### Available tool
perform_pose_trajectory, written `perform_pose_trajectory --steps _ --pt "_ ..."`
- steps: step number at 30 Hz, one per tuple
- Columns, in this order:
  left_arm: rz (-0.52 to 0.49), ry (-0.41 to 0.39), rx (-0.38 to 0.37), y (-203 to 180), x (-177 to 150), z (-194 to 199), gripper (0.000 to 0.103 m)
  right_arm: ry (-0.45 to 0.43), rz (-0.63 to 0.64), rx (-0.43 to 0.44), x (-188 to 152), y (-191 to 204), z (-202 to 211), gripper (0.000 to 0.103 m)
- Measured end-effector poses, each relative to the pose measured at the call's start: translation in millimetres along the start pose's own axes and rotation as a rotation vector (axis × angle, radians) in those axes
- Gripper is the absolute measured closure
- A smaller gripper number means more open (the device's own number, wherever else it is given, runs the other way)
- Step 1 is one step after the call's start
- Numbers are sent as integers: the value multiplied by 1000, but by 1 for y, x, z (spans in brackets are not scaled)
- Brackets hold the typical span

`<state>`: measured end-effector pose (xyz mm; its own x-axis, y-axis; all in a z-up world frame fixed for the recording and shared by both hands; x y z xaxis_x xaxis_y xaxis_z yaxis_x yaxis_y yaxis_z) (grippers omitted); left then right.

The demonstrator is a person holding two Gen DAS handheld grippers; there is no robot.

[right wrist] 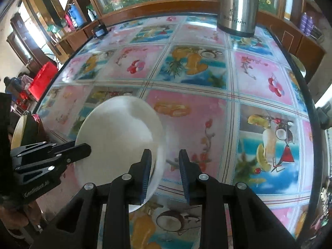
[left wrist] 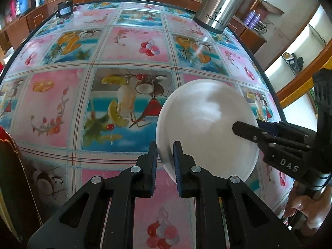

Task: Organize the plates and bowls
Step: 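Lift the white bowl with both tools and carry it over the stack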

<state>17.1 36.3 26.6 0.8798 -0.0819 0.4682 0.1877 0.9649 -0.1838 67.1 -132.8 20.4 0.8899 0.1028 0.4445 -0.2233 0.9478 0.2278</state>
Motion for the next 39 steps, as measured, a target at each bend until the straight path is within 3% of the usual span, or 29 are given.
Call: perform_pose_trajectory --steps 13,18,28,39 --pt "-74 -28 10 -12 -8 20 89 -8 53 -39 -35 14 24 81" --pt "-109 -73 53 -12 -17 39 89 -19 70 -36 -45 28 32 79" --pt "-121 -156 121 10 -35 78 89 -43 121 -7 -53 65 42 78" --pt "-94 -215 140 36 -49 111 89 -68 181 -5 -57 107 54 78"
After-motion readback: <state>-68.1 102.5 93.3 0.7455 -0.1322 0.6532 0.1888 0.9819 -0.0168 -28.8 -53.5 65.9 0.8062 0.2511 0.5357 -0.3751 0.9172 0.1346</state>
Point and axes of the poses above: each gripper's, at about its wrist camera, not at the fingertips, and z roughly against the way its jaws point, y to its left, x to its top, the point moved 1 cm from there along -z, roughly the way its jaws point, and after that the axes turned 9 degrees about -z, right-handed, at the moved point
